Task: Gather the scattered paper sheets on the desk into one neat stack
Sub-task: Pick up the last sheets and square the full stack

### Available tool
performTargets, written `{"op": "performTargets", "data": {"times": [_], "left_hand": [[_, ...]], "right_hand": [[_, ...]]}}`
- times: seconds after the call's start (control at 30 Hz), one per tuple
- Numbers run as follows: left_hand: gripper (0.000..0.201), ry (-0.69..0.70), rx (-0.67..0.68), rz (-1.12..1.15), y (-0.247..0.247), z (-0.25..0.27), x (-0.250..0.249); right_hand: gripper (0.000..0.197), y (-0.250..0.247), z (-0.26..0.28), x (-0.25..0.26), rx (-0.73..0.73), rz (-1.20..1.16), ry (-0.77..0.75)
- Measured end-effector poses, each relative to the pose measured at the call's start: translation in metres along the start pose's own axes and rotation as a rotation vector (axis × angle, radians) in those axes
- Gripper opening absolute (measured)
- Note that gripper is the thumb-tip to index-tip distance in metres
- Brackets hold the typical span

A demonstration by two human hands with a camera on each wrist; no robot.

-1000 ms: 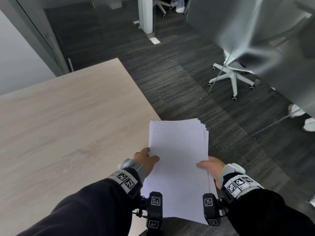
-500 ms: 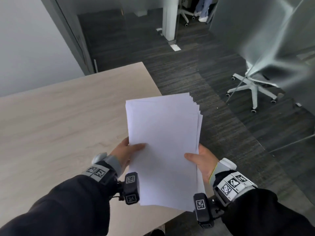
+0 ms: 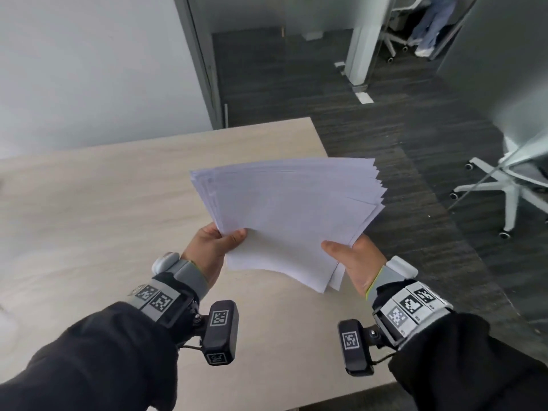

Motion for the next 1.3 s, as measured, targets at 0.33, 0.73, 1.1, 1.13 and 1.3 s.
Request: {"op": "performTargets", "data": {"times": [0.33,0.73,1.1,1.13,1.3], "left_hand": [[0.026,-0.030,-0.056,-0.018,-0.024,0.005,0.014],[0.028,0.024,-0.078,-0.073,-0.033,0.009,0.006],[0.057,0.007,0.016,-0.098,-0.029,0.023,0.008],[0.062,-0.005,0.033,-0.172,-0.031,0.024,0.009],[0.021,0.048,-0.003,-0.473,-0.028,0.032,0.008]], "right_hand": [[0.016,0.017,0.004,-0.006,0.072,0.034,-0.020],[0.030,0.025,-0.001,-0.004,0.076,-0.142,-0.061],[0.027,0.024,0.004,-0.023,-0.024,-0.156,-0.051],[0.031,0.023,0.006,-0.026,-0.022,-0.134,-0.043],[0.028,0.028,0.013,-0.025,0.004,-0.111,-0.066]]}}
Point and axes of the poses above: each hand's wrist, its own z-axis away from the middle knuckle, its own y-axis out of the palm, x = y × z, the point moved 6 cm from there along -z, towards the middle knuckle
